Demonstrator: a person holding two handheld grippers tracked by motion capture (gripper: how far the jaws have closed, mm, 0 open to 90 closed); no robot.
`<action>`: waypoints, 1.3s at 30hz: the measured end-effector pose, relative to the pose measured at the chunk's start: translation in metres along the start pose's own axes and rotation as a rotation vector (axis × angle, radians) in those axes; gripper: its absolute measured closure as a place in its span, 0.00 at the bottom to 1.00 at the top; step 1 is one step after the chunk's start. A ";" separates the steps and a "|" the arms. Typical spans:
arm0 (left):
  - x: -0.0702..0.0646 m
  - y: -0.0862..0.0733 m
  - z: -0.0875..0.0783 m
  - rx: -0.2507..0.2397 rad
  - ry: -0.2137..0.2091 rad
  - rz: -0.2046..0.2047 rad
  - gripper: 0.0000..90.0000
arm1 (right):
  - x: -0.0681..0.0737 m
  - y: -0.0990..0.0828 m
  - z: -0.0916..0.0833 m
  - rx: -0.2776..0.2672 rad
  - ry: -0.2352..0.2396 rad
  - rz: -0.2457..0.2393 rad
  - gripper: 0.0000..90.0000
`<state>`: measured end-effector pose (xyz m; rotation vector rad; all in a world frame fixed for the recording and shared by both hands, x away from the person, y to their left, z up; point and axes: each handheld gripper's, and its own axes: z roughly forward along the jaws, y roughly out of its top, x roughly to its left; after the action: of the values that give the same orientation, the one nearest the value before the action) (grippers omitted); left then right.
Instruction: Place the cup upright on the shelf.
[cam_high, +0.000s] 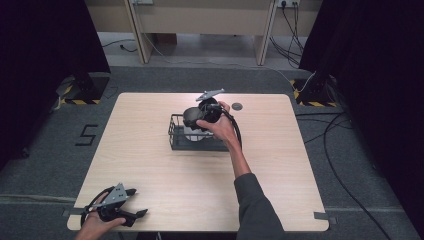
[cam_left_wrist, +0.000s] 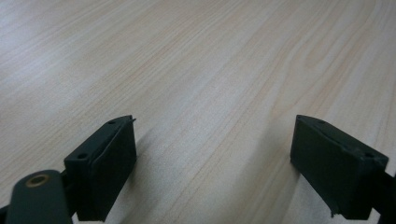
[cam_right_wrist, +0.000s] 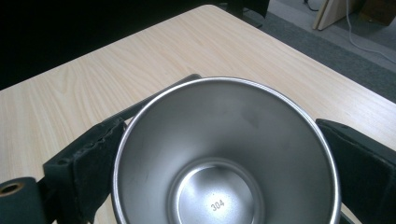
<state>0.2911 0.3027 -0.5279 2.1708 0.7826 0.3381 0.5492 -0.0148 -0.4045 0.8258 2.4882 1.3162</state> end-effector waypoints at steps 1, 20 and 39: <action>0.000 0.000 0.000 0.000 0.000 0.000 0.15 | 0.001 0.001 0.000 0.003 -0.006 0.002 0.06; 0.000 0.000 0.000 0.000 0.000 0.000 0.15 | 0.012 0.011 -0.007 -0.103 -0.087 -0.005 0.24; 0.000 0.000 0.000 0.001 0.000 0.000 0.15 | 0.014 0.012 -0.033 -0.167 -0.093 0.060 0.17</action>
<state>0.2910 0.3027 -0.5279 2.1715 0.7823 0.3382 0.5279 -0.0244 -0.3746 0.9065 2.2636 1.4477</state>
